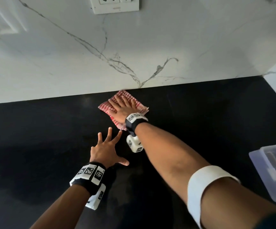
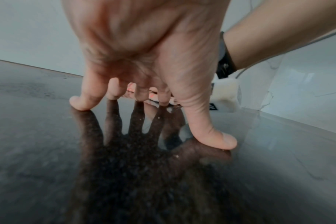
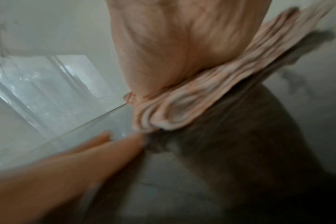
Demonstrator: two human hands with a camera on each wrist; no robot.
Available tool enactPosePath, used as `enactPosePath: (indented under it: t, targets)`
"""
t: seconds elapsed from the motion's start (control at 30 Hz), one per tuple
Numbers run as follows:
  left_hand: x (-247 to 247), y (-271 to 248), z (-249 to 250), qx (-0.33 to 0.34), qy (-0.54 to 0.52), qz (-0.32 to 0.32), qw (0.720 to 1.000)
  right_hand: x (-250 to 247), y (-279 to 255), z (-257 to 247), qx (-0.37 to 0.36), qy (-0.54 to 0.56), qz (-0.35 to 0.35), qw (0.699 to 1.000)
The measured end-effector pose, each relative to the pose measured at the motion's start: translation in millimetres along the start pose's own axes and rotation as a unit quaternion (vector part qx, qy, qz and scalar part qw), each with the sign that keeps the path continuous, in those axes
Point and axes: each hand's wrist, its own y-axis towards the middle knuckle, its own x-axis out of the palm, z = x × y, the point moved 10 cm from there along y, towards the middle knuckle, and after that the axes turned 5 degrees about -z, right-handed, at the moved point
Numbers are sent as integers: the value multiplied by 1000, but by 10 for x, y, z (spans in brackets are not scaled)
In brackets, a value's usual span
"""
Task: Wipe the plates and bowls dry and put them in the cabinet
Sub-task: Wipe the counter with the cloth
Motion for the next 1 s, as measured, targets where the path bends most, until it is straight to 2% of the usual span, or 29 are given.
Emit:
enactPosePath:
  t: [0.07,0.1,0.2,0.3,0.37,0.43,0.63,0.73,0.83,0.9,1.0]
  targets:
    - [-2,-13,0,-1,0,2,1000,-124,-49,397,-12,-42,20,999]
    - [2,-16,9,0,1,1,1000,-193,-90,723,8,-58,32,998]
    - [9,-8,9,3,5,-5,1000,-455,-296,1736,108,-42,65,991]
    - [-4,2,20,8,8,-7,1000,-599,-567,2308,205,34,78,975]
    - [-20,9,25,9,11,-6,1000,-587,-631,2257,242,67,90,964]
    - [-20,4,24,8,15,-9,1000,-506,-575,1979,246,81,90,962]
    - [-35,-39,40,4,19,-3,1000,-20,-440,758,127,28,55,990]
    - [-18,-127,-32,3,-17,13,1000,387,-734,386,67,-3,21,998]
    - [37,-232,-178,9,-137,16,990,754,-1201,237,9,-59,27,998]
    - [73,-375,-344,0,-185,26,982,1011,-1563,219,-34,-98,6,995]
    - [156,-645,-794,-53,-207,60,975,1170,-1987,557,-58,-156,-18,986]
